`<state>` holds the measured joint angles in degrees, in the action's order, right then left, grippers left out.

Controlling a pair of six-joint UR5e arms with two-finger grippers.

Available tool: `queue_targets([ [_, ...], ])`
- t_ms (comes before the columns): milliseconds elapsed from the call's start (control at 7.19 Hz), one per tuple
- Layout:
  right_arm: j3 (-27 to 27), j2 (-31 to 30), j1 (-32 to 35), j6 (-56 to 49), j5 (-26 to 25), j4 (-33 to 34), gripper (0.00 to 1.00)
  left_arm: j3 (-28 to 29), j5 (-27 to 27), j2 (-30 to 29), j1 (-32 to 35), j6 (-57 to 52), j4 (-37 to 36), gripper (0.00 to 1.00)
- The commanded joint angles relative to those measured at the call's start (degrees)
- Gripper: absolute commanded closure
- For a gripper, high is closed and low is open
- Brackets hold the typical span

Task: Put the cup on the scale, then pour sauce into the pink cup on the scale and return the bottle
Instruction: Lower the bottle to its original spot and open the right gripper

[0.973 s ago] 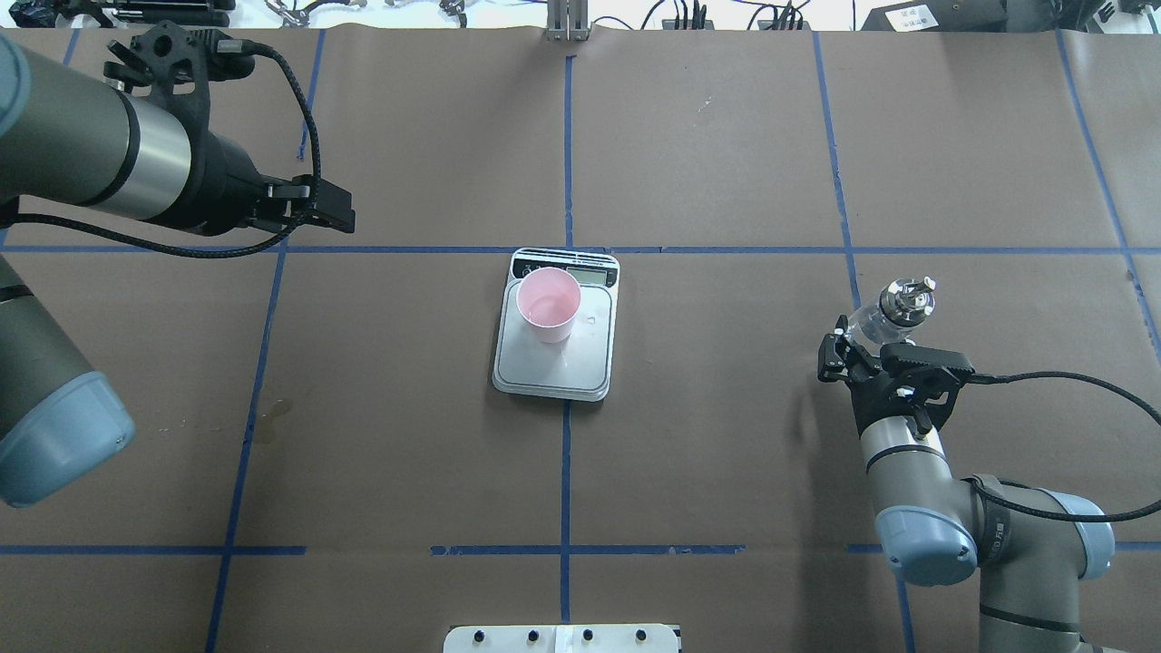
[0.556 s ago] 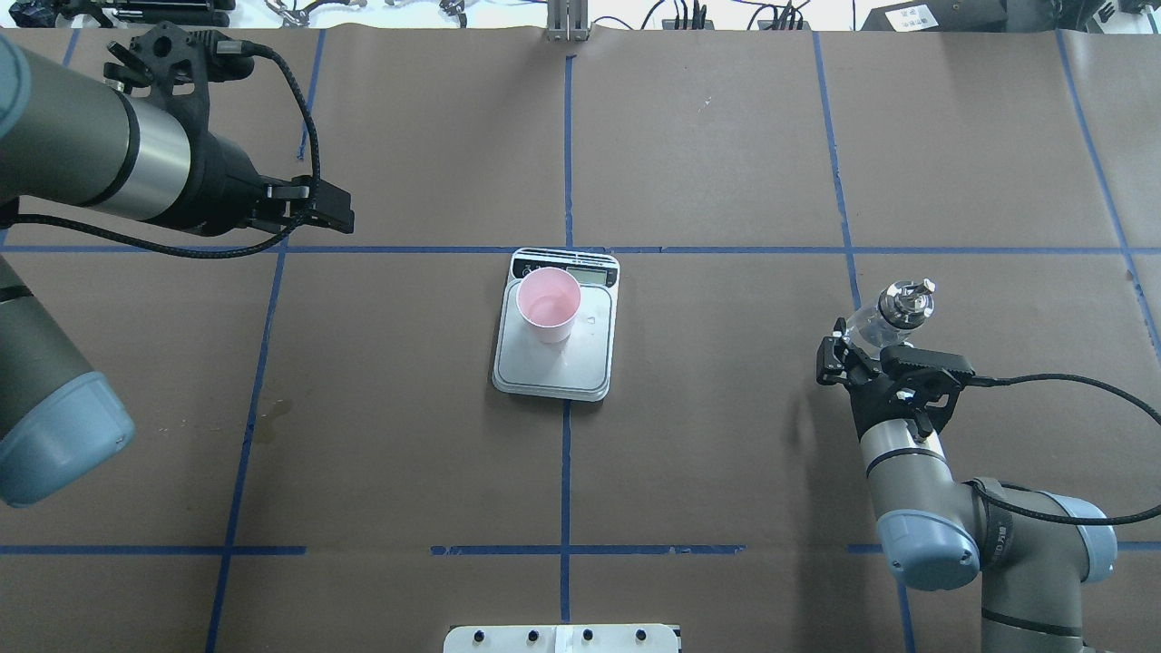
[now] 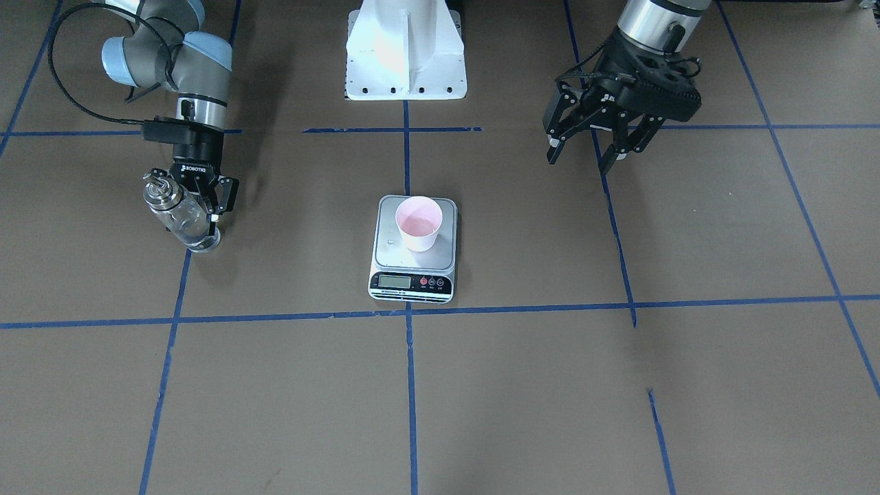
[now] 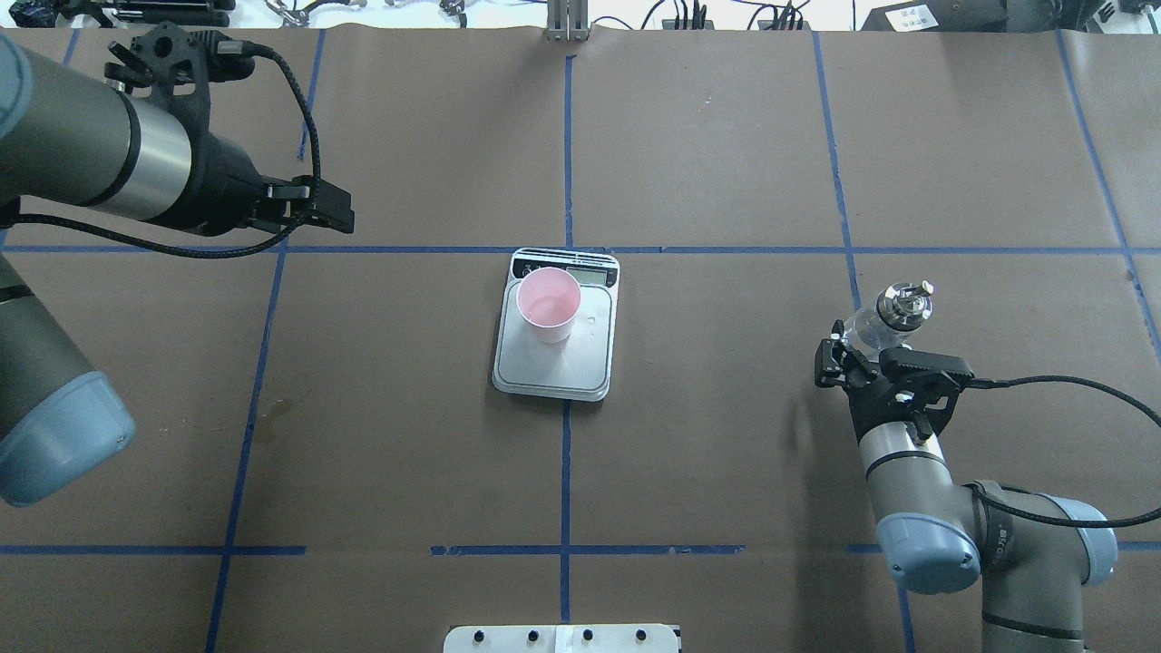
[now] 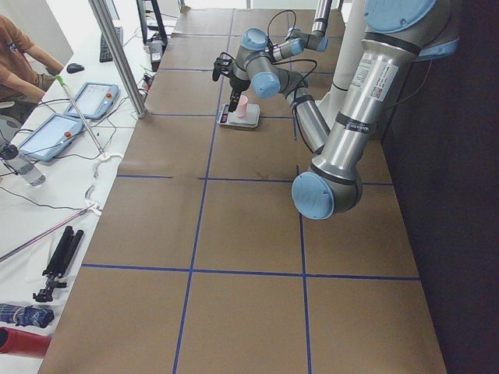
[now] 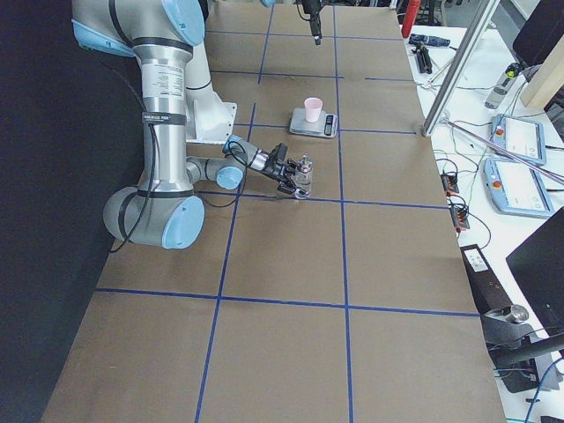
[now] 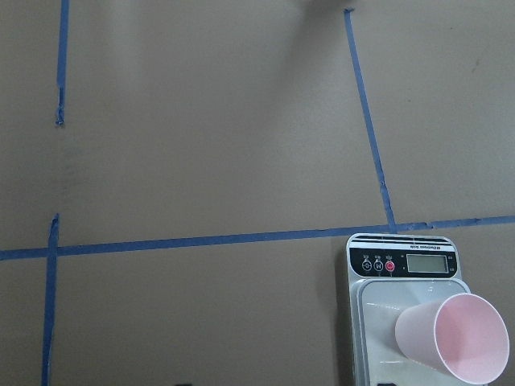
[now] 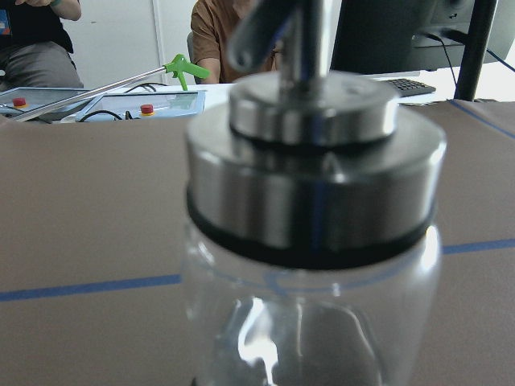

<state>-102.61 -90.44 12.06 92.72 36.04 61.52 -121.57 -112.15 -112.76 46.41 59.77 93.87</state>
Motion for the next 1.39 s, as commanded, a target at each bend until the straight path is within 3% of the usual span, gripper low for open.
queue_targets([
  [0, 0.31, 0.0, -0.46, 0.26, -0.44, 0.0, 0.01, 0.02, 0.0, -0.09, 0.0, 0.0, -0.09, 0.18],
  [556, -2.05, -1.58, -3.52, 0.35, -0.96, -0.09, 0.0, 0.19, 0.0, -0.09, 0.0, 0.0, -0.09, 0.18],
  [834, -7.32, -7.53, -7.91, 0.44, -2.37, -0.09, 0.0, 0.02, -0.09, 0.08, 0.0, 0.0, -0.09, 0.18],
  [973, -8.03, -7.74, -9.5, 1.4, -2.98, -0.09, 0.0, 0.02, -0.17, 0.26, 0.0, 0.0, -0.09, 0.18],
  [1251, -13.37, -15.43, -11.27, 1.41, 1.02, -2.35, 0.0, 0.1, -0.18, 0.7, 0.09, -0.43, -0.09, 0.18],
])
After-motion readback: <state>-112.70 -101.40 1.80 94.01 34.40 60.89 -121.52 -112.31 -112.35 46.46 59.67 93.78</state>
